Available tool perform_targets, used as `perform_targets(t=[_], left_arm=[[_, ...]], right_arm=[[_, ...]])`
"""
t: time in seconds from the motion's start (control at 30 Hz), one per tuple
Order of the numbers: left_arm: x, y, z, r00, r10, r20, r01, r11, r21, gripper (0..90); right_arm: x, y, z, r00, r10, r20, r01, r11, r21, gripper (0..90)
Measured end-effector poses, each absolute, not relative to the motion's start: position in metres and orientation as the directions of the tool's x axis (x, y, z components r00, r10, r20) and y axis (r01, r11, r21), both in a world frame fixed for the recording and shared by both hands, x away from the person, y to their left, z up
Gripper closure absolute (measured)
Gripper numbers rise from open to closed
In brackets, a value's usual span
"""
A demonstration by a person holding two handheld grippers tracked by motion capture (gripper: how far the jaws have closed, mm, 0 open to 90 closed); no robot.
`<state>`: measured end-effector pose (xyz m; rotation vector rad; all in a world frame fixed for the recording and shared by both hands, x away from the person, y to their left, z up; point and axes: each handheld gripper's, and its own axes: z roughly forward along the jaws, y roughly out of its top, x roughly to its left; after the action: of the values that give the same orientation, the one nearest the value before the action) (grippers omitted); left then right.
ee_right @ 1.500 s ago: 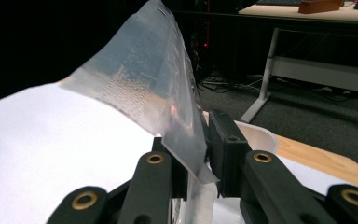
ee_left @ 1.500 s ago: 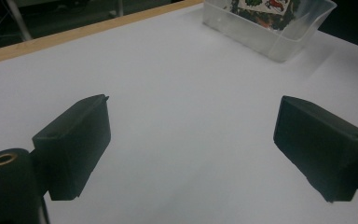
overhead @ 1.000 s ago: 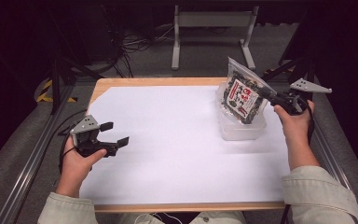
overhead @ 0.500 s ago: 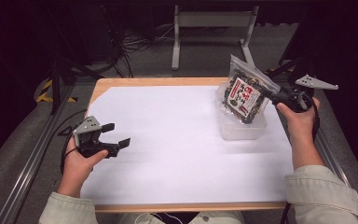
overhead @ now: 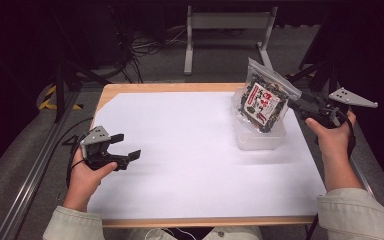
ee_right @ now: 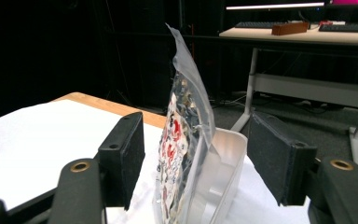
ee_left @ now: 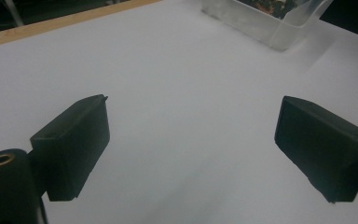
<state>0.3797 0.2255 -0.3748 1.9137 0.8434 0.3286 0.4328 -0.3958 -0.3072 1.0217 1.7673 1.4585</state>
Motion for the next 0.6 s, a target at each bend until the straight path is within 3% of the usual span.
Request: perform_targets(t=[0.33, 0.6], left_arm=[[0.372, 0.230, -0.378, 0.719, 0.684, -0.121, 0.403, -0.270, 0.874, 10.8], [0.367, 0.232, -0.387, 0.728, 0.675, -0.120, 0.410, -0.290, 0.865, 10.6]], right_arm=[[0.402, -0.388, -0.299, -0.506, 0.862, -0.005, 0.233, 0.142, 0.962, 40.0], [0.380, -0.365, -0.301, -0.593, 0.805, 0.008, 0.248, 0.173, 0.953, 34.9]])
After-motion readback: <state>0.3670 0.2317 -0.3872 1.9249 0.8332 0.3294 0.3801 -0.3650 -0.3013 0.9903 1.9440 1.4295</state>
